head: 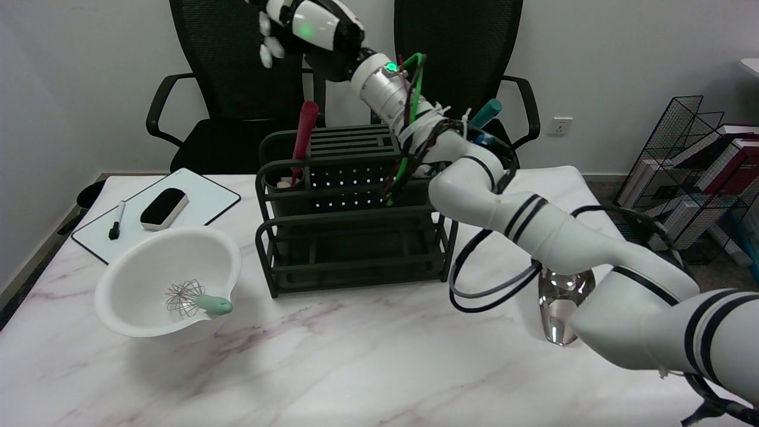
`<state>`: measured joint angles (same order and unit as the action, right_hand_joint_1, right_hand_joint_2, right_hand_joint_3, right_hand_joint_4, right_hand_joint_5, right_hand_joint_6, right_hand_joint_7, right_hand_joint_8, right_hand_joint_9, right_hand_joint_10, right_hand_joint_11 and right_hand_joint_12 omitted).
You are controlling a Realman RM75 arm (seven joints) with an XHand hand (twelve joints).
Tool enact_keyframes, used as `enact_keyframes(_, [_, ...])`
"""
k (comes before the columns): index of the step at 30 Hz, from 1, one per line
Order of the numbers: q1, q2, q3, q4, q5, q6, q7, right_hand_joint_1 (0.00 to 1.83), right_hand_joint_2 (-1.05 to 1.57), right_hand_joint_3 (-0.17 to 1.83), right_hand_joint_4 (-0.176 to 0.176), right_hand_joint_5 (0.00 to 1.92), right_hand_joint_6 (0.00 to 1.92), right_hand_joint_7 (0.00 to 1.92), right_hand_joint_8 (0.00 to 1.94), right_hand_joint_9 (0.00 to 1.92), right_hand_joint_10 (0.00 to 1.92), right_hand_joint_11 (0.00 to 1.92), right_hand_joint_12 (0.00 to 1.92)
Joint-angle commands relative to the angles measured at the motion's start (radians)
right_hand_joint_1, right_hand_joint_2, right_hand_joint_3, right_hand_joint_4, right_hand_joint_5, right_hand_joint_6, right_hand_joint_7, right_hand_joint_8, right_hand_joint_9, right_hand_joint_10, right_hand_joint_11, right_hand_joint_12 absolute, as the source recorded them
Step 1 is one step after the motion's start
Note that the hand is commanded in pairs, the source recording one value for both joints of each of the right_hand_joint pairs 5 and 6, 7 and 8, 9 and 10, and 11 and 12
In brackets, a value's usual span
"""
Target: Place the pink sponge bottle brush into the kitchen storage rack.
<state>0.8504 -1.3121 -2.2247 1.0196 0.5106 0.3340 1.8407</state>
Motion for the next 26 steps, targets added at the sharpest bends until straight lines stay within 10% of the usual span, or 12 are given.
enact_keyframes(1, [-0.406, 0.170, 0.267, 0.505, 0.008, 0.023, -0.122, 0.85, 1.40, 0.84, 0.000, 1.31, 1.31, 1.66, 1.66, 1.70, 1.70, 1.56, 1.56])
enact_keyframes(11, [-0.849, 0.187, 0.395, 0.667, 0.001, 0.146, -0.122, 0.81, 1.50, 0.78, 0.000, 1.43, 1.43, 1.74, 1.74, 1.77, 1.77, 1.64, 1.64])
enact_keyframes(26, [-0.953, 0.243, 0.245, 0.399, 0.001, 0.591, -0.063, 0.85, 1.42, 0.80, 0.000, 1.37, 1.37, 1.64, 1.64, 1.69, 1.69, 1.51, 1.51])
